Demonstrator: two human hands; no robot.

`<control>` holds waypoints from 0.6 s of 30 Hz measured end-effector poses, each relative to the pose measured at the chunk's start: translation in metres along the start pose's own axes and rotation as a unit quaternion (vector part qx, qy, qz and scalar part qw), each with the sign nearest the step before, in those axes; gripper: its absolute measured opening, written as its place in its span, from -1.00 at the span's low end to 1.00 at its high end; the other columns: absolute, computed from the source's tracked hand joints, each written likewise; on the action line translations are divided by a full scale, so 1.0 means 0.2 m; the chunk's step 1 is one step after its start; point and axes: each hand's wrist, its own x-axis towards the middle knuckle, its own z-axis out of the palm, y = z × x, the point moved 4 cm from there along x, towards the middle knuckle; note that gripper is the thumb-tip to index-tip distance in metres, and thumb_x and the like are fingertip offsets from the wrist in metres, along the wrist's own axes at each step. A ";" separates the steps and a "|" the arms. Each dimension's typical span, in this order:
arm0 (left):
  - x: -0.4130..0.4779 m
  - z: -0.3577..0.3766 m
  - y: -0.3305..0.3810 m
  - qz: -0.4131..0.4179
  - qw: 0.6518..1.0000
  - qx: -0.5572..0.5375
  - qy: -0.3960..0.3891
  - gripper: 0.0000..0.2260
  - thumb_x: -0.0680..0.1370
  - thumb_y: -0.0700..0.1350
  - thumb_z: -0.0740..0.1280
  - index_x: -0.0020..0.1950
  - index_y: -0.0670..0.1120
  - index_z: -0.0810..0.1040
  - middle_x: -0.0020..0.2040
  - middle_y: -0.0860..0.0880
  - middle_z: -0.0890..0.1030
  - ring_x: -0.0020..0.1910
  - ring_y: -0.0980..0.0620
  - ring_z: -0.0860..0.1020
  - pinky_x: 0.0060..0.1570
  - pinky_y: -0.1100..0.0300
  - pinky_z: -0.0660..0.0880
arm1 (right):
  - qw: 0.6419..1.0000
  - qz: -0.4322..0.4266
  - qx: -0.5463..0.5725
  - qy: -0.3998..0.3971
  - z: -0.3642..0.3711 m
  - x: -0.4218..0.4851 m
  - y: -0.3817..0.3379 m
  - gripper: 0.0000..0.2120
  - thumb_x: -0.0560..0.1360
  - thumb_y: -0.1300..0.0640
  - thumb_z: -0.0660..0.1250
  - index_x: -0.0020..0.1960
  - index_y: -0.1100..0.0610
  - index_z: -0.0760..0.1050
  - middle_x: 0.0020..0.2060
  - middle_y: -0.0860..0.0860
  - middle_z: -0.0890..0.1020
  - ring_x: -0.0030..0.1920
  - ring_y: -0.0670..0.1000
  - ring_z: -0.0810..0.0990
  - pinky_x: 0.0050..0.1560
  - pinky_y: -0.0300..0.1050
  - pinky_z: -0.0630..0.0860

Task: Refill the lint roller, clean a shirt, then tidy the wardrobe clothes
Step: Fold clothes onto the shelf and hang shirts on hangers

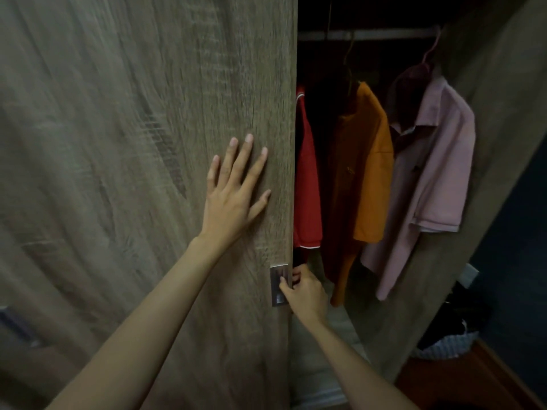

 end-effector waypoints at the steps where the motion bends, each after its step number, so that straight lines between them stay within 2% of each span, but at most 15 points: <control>1: 0.00 0.02 0.04 0.004 1.000 0.000 -0.001 -0.45 0.61 0.10 0.24 0.55 -0.05 0.21 0.55 -0.15 0.18 0.55 -0.10 0.07 0.49 -0.08 0.00 | 1.000 0.004 -0.005 0.004 -0.04 0.02 0.04 -0.79 0.46 -0.06 0.37 -0.02 0.04 0.47 -0.15 -0.10 0.62 -0.22 -0.16 0.53 -0.33 -0.34 0.36; 3: 0.01 0.06 0.11 0.014 1.000 0.000 -0.002 -0.46 0.61 0.11 0.23 0.54 -0.05 0.22 0.55 -0.14 0.19 0.55 -0.08 0.06 0.49 -0.08 0.00 | 1.000 0.016 -0.010 0.014 -0.13 0.05 0.11 -0.79 0.47 -0.05 0.38 -0.02 0.05 0.48 -0.15 -0.10 0.62 -0.23 -0.17 0.51 -0.36 -0.39 0.28; 9: 0.04 0.17 0.34 0.029 0.999 -0.003 -0.017 -0.45 0.61 0.13 0.20 0.55 -0.03 0.20 0.56 -0.11 0.16 0.55 -0.05 0.02 0.49 -0.05 -0.09 | 0.997 0.051 -0.033 0.040 -0.39 0.16 0.36 -0.81 0.49 -0.03 0.36 -0.04 0.08 0.48 -0.18 -0.07 0.62 -0.23 -0.12 0.53 -0.34 -0.24 0.33; 12: 0.06 0.22 0.45 0.037 0.999 -0.001 -0.010 -0.44 0.60 0.13 0.22 0.55 -0.02 0.21 0.56 -0.11 0.18 0.55 -0.06 0.05 0.49 -0.03 -0.10 | 0.995 0.068 -0.029 0.060 -0.53 0.22 0.50 -0.82 0.48 -0.01 0.36 -0.07 0.10 0.49 -0.19 -0.02 0.66 -0.17 -0.01 0.63 -0.29 -0.20 0.38; 16: 0.07 0.28 0.59 0.038 0.999 -0.004 -0.010 -0.42 0.58 0.13 0.25 0.55 0.01 0.20 0.56 -0.08 0.16 0.56 -0.04 0.01 0.49 -0.01 -0.14 | 0.991 0.093 -0.043 0.088 -0.71 0.29 0.67 -0.81 0.50 0.00 0.35 -0.04 0.13 0.51 -0.16 0.04 0.67 -0.09 0.08 0.63 -0.26 -0.18 0.35; 18: 0.07 0.31 0.64 0.041 0.999 0.003 -0.015 -0.41 0.57 0.16 0.24 0.56 0.03 0.17 0.57 -0.05 0.13 0.57 -0.02 -0.05 0.49 -0.02 -0.13 | 0.989 0.105 -0.048 0.095 -0.78 0.33 0.75 -0.80 0.51 0.00 0.33 -0.02 0.14 0.51 -0.13 0.07 0.67 -0.07 0.12 0.63 -0.21 -0.12 0.42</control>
